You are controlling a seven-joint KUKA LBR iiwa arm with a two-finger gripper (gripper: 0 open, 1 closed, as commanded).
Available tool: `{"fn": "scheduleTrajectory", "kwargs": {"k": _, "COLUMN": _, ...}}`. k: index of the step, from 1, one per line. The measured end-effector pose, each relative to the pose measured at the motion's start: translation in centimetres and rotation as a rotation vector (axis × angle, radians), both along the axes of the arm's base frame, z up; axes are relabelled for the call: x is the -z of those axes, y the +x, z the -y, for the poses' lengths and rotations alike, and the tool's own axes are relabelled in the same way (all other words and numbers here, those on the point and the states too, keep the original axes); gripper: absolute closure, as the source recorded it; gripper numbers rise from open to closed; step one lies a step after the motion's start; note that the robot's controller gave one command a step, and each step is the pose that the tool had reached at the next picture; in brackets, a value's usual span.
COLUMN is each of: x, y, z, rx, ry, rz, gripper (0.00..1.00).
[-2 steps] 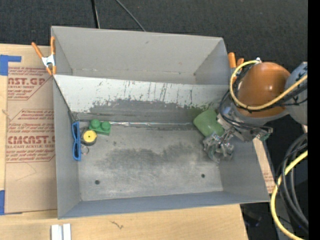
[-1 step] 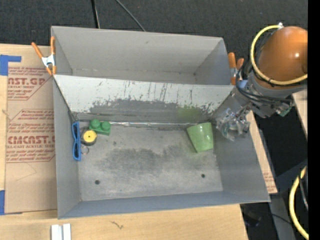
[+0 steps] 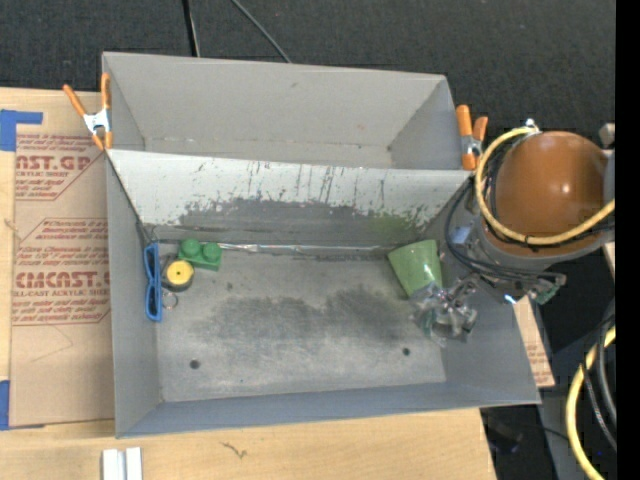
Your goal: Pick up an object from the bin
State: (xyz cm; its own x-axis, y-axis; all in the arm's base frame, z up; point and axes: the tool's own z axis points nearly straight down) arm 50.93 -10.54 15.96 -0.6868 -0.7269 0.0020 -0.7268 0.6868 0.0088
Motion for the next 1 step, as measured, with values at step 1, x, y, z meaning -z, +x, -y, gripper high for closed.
{"fn": "scheduleTrajectory", "kwargs": {"k": 1, "x": -9.09, "y": -0.1, "z": -0.77, "rx": -0.011, "ry": -0.005, "rz": 0.018, "gripper": 1.0}}
